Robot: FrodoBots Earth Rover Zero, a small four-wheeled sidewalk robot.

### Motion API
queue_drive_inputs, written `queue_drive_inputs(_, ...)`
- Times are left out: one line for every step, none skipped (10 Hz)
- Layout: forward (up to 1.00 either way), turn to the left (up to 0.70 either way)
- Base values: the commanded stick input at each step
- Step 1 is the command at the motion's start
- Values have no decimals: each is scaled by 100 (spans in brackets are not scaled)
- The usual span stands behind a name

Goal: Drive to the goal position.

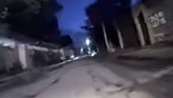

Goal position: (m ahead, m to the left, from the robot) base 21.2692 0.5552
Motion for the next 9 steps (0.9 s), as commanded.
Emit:
queue_drive_inputs(85,-13)
queue_drive_inputs(85,-30)
queue_drive_inputs(85,-33)
queue_drive_inputs(85,-33)
queue_drive_inputs(85,-33)
queue_drive_inputs(85,-33)
queue_drive_inputs(85,-33)
queue_drive_inputs(85,-33)
queue_drive_inputs(85,1)
